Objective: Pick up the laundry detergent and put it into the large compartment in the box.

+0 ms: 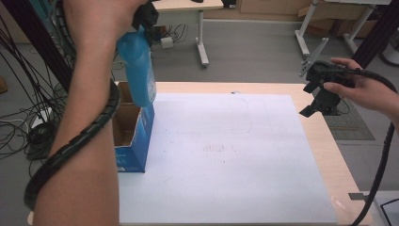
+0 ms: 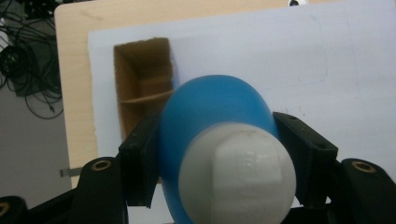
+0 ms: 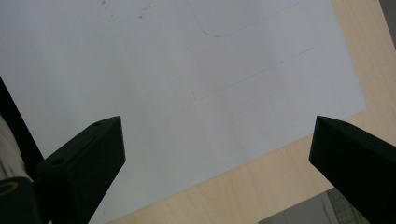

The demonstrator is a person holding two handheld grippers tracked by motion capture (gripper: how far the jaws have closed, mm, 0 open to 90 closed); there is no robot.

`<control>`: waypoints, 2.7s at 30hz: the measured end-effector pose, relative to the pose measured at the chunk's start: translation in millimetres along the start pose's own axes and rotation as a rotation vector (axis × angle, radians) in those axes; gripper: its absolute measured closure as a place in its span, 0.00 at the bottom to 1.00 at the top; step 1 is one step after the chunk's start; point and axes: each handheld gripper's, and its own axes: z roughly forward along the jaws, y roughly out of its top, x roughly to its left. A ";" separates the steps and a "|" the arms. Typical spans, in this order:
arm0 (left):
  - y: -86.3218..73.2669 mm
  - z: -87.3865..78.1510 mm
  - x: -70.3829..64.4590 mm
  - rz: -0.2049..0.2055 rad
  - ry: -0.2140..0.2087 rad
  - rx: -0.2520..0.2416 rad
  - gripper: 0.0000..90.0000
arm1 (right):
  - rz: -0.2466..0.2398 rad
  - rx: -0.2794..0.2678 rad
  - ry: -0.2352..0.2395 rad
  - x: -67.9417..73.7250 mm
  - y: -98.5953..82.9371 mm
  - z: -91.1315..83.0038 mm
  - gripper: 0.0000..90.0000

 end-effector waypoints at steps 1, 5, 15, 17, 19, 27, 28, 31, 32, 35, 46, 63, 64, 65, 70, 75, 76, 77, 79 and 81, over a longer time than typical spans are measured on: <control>-0.7 0.1 2.4 -0.006 0.003 0.002 0.42 | 0.003 0.003 0.001 0.2 0.9 0.2 0.04; -6.1 4.3 16.5 -0.039 0.018 0.010 0.42 | -0.002 0.006 0.003 0.7 4.1 1.7 0.04; -17.4 31.2 54.1 -0.106 0.022 0.046 0.42 | -0.003 0.019 -0.003 5.0 7.0 -0.3 0.04; -18.9 39.5 59.2 -0.112 0.026 0.056 0.42 | -0.003 0.022 -0.003 5.3 7.8 -0.3 0.04; -19.9 45.8 63.0 -0.116 0.027 0.062 0.42 | -0.007 0.026 -0.003 6.3 10.0 0.3 0.04; -23.2 75.3 70.3 -0.117 0.038 0.078 0.42 | -0.010 0.036 -0.005 8.8 13.1 1.5 0.04; -23.9 77.7 71.5 -0.118 0.035 0.078 0.42 | -0.008 0.038 -0.005 8.8 13.3 1.8 0.04; -25.9 87.8 76.1 -0.120 0.021 0.084 0.42 | -0.004 0.041 -0.003 8.1 12.6 3.2 0.04; -26.9 92.2 77.1 -0.122 0.018 0.085 0.42 | -0.004 0.041 -0.003 8.1 12.6 3.2 0.04; -29.3 102.9 77.8 -0.112 0.017 0.086 0.42 | 0.001 0.042 -0.003 7.6 12.0 4.0 0.04; -38.1 142.8 82.7 -0.106 0.029 0.115 0.42 | -0.002 0.054 0.001 10.3 14.4 4.9 0.04; -46.4 180.4 77.9 -0.083 0.028 0.133 0.42 | -0.008 0.062 -0.003 14.3 16.1 5.2 0.04; -46.6 184.5 76.9 -0.076 0.026 0.136 0.42 | -0.006 0.055 -0.002 14.4 14.7 5.4 0.04; -46.6 184.5 76.9 -0.076 0.026 0.136 0.42 | -0.006 0.055 -0.002 14.4 14.7 5.4 0.04; -48.8 196.2 75.9 -0.072 0.017 0.138 0.42 | -0.003 0.064 0.007 13.1 13.9 9.4 0.04; -50.6 206.1 73.9 -0.067 0.023 0.136 0.42 | 0.004 0.064 0.010 11.7 11.7 11.2 0.04; -50.1 208.0 73.1 -0.067 0.026 0.140 0.42 | 0.004 0.063 0.011 11.4 11.1 11.7 0.04; -49.4 211.3 72.7 -0.067 0.028 0.145 0.42 | 0.005 0.065 0.013 10.9 10.9 12.4 0.04; -49.2 212.8 72.8 -0.067 0.027 0.147 0.42 | 0.006 0.064 0.013 10.7 10.4 12.8 0.04; -49.4 215.8 73.3 -0.069 0.027 0.148 0.42 | 0.008 0.061 0.015 10.1 9.2 13.9 0.04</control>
